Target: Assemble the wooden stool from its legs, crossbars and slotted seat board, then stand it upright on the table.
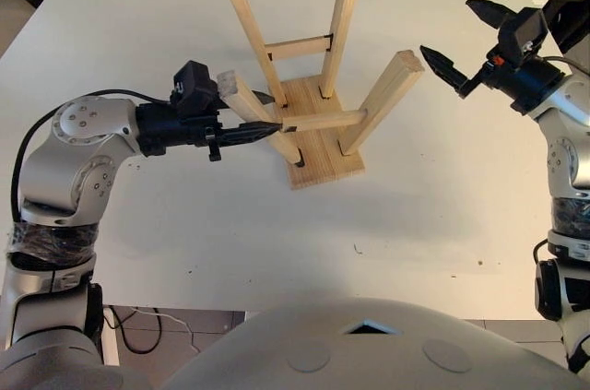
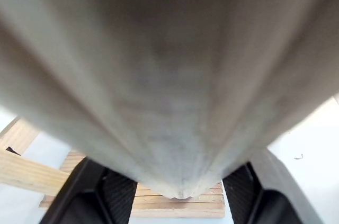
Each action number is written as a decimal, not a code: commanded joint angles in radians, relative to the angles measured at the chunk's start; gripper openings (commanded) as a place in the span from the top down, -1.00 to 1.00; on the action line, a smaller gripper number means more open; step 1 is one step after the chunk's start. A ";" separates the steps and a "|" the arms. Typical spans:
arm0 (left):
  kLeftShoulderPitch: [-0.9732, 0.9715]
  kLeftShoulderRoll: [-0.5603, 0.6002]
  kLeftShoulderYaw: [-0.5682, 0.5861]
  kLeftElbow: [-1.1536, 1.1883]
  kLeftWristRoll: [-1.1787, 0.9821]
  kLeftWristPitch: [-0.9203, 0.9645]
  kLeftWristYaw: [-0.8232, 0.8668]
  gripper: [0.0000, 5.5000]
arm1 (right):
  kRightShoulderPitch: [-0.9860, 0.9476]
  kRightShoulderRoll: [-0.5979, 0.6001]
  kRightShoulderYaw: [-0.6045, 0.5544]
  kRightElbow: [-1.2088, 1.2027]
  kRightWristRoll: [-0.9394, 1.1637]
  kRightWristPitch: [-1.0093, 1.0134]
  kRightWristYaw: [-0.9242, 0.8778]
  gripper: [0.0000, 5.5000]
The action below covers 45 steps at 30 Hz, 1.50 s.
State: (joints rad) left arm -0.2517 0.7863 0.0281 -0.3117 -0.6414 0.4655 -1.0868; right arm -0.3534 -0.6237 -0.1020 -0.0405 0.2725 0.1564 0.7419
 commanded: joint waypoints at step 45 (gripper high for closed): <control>-0.113 0.068 -0.289 0.107 0.175 0.155 -0.003 0.26 | 0.035 0.107 -0.005 -0.161 -0.010 0.028 -0.196 -0.74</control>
State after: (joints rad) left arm -0.4592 0.8534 -0.1879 -0.2465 -0.5142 0.5330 -1.0906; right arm -0.2962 -0.5148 -0.0889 -0.2165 0.2723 0.1977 0.5559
